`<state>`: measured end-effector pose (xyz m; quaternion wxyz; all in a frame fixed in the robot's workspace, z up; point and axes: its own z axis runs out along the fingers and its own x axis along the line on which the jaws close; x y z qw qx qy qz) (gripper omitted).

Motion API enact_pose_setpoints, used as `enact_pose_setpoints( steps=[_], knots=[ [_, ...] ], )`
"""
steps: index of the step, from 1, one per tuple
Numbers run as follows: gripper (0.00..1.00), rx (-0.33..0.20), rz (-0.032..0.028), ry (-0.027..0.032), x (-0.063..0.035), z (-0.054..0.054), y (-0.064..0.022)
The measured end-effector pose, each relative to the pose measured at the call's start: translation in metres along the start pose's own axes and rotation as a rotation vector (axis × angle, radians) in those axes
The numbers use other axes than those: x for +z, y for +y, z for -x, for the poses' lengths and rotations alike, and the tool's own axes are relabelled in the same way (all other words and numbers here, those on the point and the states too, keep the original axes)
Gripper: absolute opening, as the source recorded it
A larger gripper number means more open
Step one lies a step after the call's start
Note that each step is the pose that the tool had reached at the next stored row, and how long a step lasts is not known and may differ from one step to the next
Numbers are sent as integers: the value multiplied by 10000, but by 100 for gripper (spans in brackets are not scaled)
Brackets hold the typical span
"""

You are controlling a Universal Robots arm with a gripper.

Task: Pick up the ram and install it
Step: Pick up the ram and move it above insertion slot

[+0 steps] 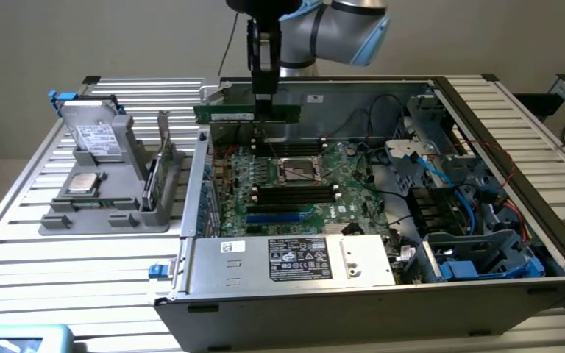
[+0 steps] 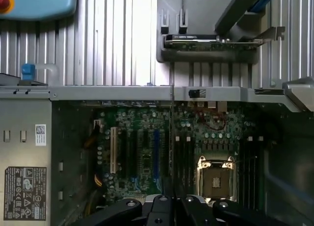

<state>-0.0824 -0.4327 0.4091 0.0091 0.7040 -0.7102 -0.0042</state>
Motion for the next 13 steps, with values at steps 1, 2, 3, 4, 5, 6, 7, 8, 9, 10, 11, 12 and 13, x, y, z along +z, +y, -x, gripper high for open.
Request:
enact_pose_setpoints(
  steps=[1, 2, 3, 4, 5, 6, 7, 8, 9, 10, 11, 12, 13],
  knots=[
    [12, 0, 0, -1, 0, 9, -44],
    [12, 0, 0, -1, -1, 19, -88],
    [12, 1, -1, -1, -1, 29, -134],
    [12, -1, -1, 0, -2, 39, -181],
    [12, -1, 0, -1, -2, 52, -221],
    [12, 0, -1, 0, -1, 70, -255],
    [12, 0, 0, 0, -1, 91, -286],
    [12, 0, -1, -1, 0, 114, -310],
    [12, 0, -1, -1, 0, 139, -331],
    [12, 1, 0, -1, 1, 167, -343],
    [12, 1, 0, -1, 1, 197, -356],
    [12, 1, 0, -1, 2, 224, -369],
    [12, 0, 0, 0, 4, 246, -389]
  ],
)
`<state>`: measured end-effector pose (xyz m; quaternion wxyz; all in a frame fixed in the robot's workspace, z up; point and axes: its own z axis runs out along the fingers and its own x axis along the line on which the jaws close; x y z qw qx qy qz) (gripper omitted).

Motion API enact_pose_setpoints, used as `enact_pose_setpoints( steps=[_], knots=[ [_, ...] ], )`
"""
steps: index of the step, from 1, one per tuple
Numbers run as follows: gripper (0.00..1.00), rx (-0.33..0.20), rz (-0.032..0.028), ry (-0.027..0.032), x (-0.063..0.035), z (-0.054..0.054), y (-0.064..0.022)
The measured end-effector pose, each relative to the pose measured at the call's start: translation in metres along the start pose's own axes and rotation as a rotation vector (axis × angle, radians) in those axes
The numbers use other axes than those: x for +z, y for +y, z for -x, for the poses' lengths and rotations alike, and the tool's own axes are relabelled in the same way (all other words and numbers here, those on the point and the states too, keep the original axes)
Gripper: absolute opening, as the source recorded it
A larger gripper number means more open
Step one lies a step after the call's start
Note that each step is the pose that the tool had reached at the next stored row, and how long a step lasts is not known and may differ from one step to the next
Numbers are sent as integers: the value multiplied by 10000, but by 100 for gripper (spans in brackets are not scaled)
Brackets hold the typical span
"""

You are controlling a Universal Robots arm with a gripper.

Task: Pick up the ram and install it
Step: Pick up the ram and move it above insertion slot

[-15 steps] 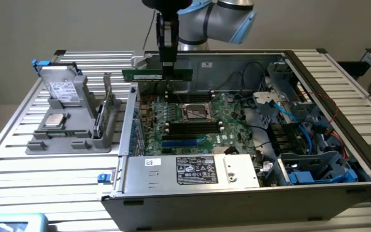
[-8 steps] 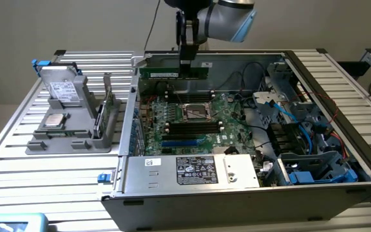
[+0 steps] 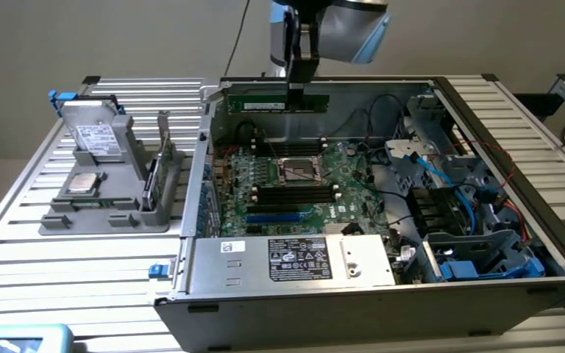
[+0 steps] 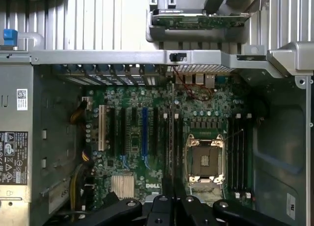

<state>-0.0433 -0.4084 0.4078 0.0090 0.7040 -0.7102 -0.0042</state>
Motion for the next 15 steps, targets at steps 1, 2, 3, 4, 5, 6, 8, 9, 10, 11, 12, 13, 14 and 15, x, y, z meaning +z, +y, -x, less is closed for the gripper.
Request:
enact_pose_setpoints(
  steps=[1, 2, 3, 4, 5, 6, 8, 9, 10, 11, 12, 13, 14, 15],
  knots=[
    [12, 0, 0, 0, 5, 21, -22],
    [12, 0, -1, -1, 11, 40, -46],
    [12, 1, 0, -1, 17, 56, -68],
    [12, 0, -1, -2, 21, 67, -92],
    [12, 1, 0, -1, 24, 73, -119],
    [12, 1, 0, -1, 26, 78, -147],
    [12, 1, 0, -2, 31, 81, -209],
    [12, 3, -1, -5, 36, 82, -235],
    [12, 4, 0, -5, 45, 85, -256],
    [12, 4, 1, -6, 56, 89, -264],
    [12, 4, 2, -15, 62, 93, -265],
    [12, 6, 5, -20, 65, 100, -265],
    [12, 5, 6, -23, 68, 116, -266],
    [12, 4, 6, -26, 71, 130, -266]
  ],
)
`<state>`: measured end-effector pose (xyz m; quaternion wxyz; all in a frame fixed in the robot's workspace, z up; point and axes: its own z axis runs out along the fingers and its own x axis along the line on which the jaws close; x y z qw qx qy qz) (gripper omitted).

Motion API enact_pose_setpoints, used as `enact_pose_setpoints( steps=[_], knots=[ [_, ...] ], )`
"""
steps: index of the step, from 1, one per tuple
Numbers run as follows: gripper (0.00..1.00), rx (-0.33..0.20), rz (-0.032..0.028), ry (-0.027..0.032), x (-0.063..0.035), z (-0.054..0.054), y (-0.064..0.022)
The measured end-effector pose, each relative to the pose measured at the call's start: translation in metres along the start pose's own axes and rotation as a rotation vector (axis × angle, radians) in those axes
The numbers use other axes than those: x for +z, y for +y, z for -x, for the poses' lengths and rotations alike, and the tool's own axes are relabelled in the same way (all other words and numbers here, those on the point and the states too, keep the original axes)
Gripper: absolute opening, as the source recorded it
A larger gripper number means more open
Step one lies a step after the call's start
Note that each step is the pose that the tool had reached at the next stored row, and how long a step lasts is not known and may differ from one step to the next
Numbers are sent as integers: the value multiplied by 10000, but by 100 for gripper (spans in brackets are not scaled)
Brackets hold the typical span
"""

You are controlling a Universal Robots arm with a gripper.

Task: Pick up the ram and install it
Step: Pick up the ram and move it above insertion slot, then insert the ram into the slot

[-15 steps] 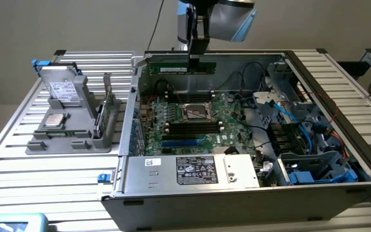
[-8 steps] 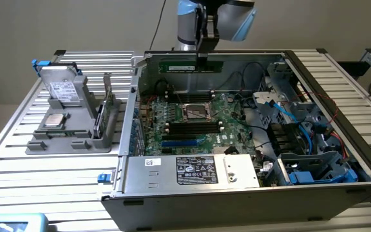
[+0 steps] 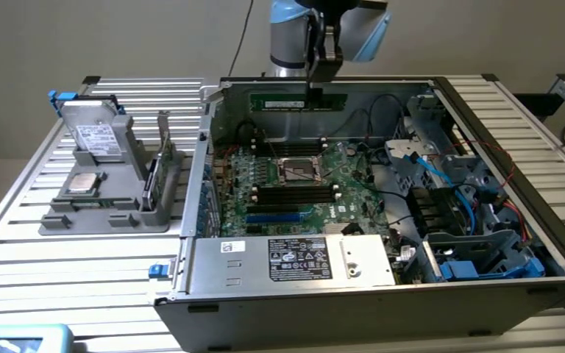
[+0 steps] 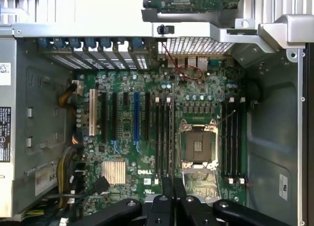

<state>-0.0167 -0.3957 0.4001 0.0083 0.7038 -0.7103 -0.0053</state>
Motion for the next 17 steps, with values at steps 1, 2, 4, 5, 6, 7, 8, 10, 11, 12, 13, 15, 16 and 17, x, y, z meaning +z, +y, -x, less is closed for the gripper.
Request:
enact_pose_setpoints(
  steps=[1, 2, 4, 5, 6, 7, 8, 10, 11, 12, 13, 15, 16, 17],
  knots=[
    [12, 0, 0, -4, 3, 13, 0],
    [12, 0, 0, -8, 7, 24, -1],
    [12, 0, 1, -14, 19, 45, -3],
    [12, -1, 3, -14, 29, 56, -6],
    [12, -1, 5, -14, 40, 65, -8],
    [12, 0, 5, -15, 52, 73, -10],
    [12, 0, 6, -15, 63, 80, -11],
    [12, 0, 7, -14, 85, 94, -14],
    [12, 0, 7, -14, 95, 99, -14],
    [12, -1, 7, -14, 104, 103, -15],
    [12, -1, 7, -14, 113, 107, -15],
    [12, 0, 7, -16, 134, 114, -15],
    [12, -1, 6, -16, 144, 116, -16],
    [12, -1, 7, -14, 152, 117, -17]
  ],
)
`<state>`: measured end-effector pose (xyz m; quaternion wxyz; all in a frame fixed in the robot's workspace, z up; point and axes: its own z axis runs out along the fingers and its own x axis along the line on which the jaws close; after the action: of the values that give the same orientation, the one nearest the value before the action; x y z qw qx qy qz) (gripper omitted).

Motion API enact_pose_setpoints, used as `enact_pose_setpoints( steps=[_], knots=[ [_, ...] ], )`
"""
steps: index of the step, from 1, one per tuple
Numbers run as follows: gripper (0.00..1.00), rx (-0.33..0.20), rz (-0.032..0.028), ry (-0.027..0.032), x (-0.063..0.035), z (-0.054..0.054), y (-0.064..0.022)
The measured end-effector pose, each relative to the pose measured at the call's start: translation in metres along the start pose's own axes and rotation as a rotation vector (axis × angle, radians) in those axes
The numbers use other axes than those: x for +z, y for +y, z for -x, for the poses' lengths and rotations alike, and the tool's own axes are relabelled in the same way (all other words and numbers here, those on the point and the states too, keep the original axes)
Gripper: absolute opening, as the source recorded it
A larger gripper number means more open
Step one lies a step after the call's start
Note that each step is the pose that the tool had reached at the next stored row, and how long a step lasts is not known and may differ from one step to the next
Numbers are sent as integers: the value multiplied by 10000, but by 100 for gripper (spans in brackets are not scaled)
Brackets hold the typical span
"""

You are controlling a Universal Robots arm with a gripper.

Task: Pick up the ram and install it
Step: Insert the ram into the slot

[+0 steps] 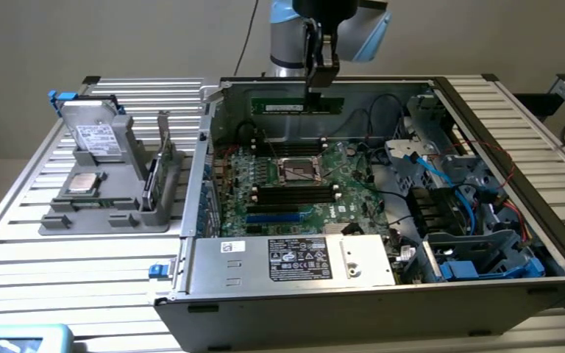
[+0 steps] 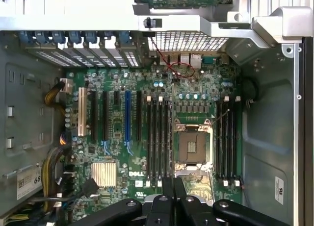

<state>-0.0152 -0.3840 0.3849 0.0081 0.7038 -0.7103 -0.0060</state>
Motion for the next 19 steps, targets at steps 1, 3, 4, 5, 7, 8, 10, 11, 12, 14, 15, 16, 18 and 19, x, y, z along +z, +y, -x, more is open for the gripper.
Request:
enact_pose_setpoints(
  steps=[1, 3, 4, 5, 7, 8, 10, 11, 12, 14, 15, 16, 18, 19],
  knots=[
    [12, 1, 1, 1, 5, 1, 0],
    [12, 1, 1, 6, 11, 1, 0],
    [12, 2, 0, 8, 15, 0, 0],
    [12, 4, -3, 24, 19, 0, 0],
    [12, 30, -20, 126, 28, 2, 1],
    [12, 46, -32, 206, 30, 3, 0],
    [12, 84, -46, 299, 41, 5, -1],
    [12, 98, -50, 304, 50, 5, -1],
    [12, 111, -52, 303, 62, 5, -2],
    [12, 137, -55, 304, 94, 6, -3],
    [12, 153, -56, 304, 112, 6, -3],
    [12, 172, -57, 303, 130, 6, -4],
    [12, 210, -58, 303, 167, 6, -7],
    [12, 229, -58, 304, 184, 6, -8]
  ],
)
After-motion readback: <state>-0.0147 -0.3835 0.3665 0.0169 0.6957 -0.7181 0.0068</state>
